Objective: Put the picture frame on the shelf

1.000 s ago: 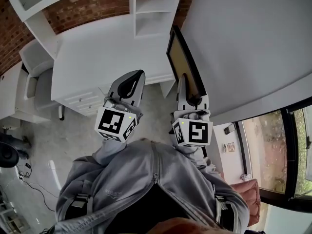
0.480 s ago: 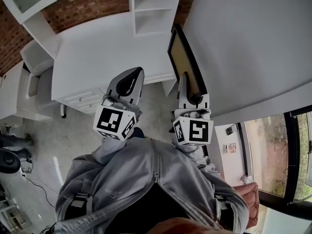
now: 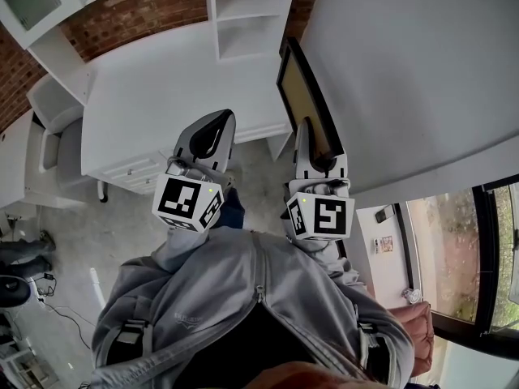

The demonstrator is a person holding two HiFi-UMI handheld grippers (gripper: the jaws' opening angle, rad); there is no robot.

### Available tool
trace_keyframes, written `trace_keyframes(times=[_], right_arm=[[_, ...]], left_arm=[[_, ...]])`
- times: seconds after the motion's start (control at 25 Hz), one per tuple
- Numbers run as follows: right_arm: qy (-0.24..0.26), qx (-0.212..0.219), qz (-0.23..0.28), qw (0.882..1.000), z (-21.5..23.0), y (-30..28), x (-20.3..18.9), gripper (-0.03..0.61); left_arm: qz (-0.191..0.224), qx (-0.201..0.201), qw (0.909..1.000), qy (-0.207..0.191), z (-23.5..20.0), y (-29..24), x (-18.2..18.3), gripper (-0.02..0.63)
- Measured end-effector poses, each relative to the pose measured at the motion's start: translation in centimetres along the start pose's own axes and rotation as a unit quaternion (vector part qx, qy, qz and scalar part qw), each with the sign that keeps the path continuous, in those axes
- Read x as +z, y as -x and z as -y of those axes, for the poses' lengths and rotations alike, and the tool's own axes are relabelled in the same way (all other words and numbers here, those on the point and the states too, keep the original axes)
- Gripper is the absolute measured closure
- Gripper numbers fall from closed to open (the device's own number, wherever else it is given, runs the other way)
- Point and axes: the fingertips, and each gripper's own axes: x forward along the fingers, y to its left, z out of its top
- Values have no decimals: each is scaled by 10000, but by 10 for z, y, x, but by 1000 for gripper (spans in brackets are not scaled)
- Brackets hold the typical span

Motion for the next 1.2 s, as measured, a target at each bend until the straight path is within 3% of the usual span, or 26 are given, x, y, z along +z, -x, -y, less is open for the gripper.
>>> trace_keyframes(times=[1.2], right_arm=[[20,-44,-307,9995,38,-223,-86,545]], left_arm=[[-294,-73,9993,200,-159,-189,-56,607]])
